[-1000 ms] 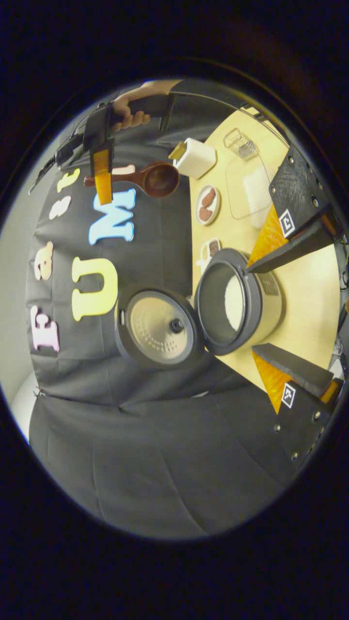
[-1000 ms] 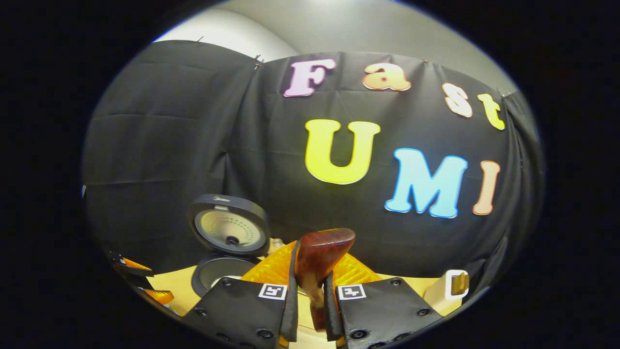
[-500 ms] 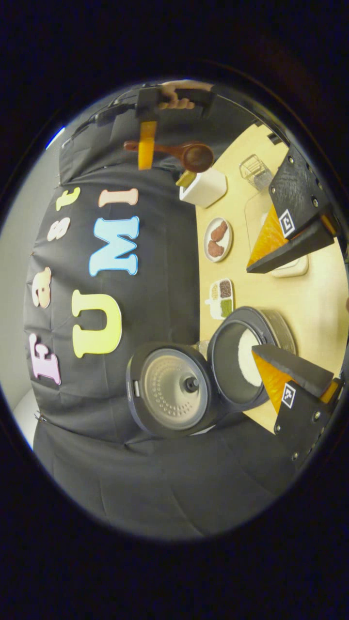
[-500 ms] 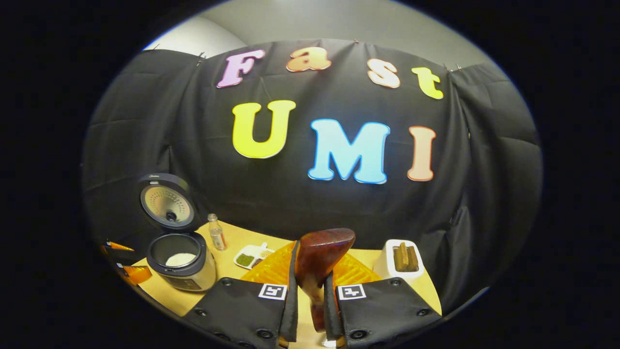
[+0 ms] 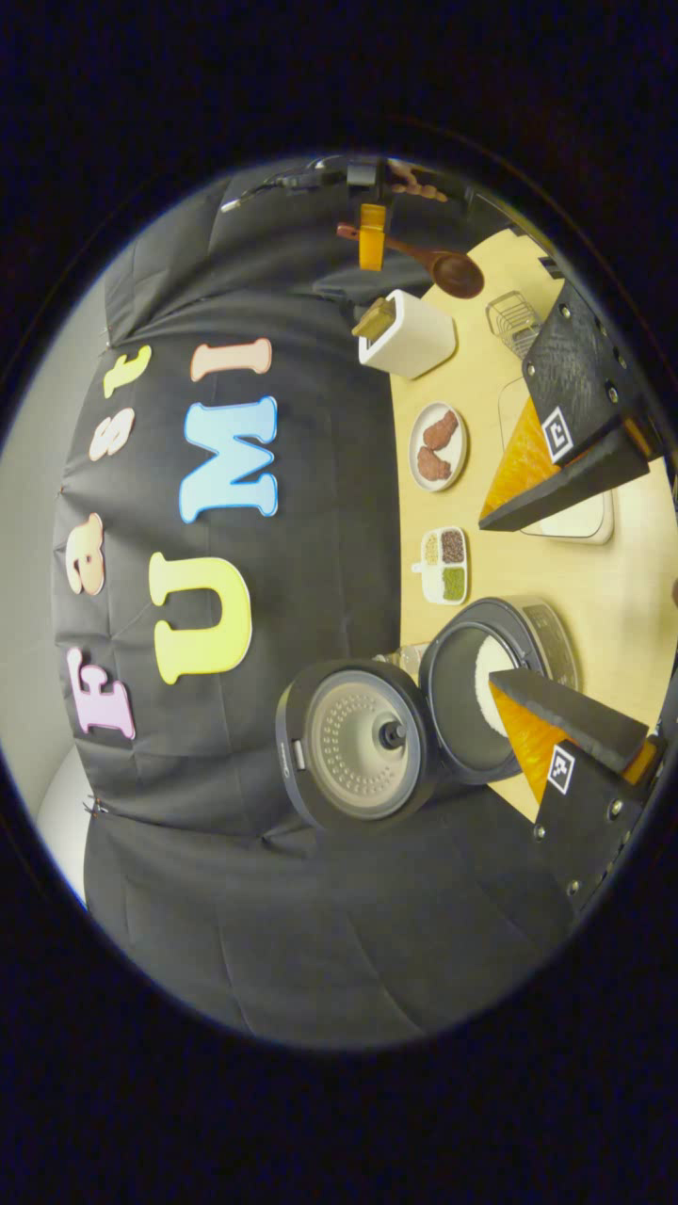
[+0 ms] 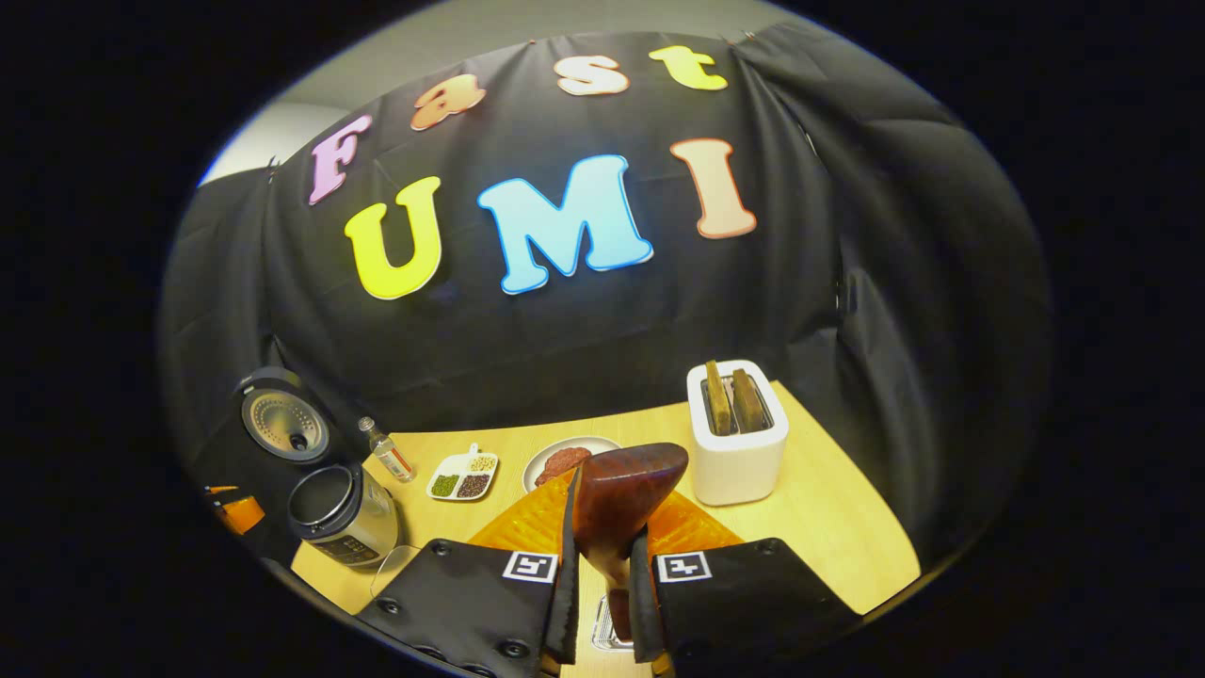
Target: Close the left gripper, press the button to open the rice cooker; take a wooden spoon from the chopstick holder with the right hand, scoop a spoonful of rice and pour it into the rice cooker, then put the wooden spoon back into the chopstick holder.
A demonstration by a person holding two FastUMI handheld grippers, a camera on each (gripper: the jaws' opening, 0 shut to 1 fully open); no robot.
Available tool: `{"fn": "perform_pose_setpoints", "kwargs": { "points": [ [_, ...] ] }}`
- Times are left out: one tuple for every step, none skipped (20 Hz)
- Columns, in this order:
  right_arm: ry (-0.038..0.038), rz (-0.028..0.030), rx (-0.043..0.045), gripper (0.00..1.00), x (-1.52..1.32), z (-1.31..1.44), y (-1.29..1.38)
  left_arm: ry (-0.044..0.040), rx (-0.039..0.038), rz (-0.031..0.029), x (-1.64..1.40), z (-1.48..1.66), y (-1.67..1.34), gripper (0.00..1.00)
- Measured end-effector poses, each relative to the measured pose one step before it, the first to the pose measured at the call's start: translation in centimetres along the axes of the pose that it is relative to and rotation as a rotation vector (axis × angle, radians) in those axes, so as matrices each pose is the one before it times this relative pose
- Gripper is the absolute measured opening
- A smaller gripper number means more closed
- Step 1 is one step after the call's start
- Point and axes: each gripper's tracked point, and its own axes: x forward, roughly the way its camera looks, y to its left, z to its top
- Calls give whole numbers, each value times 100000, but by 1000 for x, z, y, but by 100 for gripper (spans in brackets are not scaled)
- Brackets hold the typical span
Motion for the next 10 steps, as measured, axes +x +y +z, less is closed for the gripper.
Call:
{"fn": "perform_pose_setpoints", "kwargs": {
  "points": [
    [2143,739,2787,24,328,-1187,-698,-299,-568,2910,-603,172,206,92],
    [1926,91,2427,24,341,-655,-1258,-811,-514,3465,-670,255,500,92],
    [1888,807,3056,24,435,-880,-478,-671,-728,2980,-695,127,480,92],
    [2151,1338,3479,24,362,-803,-237,30,-936,2188,-625,-94,255,92],
    [2130,1700,3795,25,346,-731,-114,86,-1041,1998,-584,-293,488,92],
    [1917,1291,3643,24,527,-876,-185,336,-1086,1641,-484,-259,380,93],
    [1416,527,3238,24,505,-688,-302,565,-907,1531,-437,-388,465,93],
    [577,-237,3096,24,517,-413,-342,613,-509,1611,-417,-319,387,93],
    [-271,-688,2616,24,687,-236,-331,449,-188,1588,-314,-356,416,92],
    [-63,-789,2434,24,616,-286,-399,357,-81,1127,-294,-177,385,92]
  ]
}}
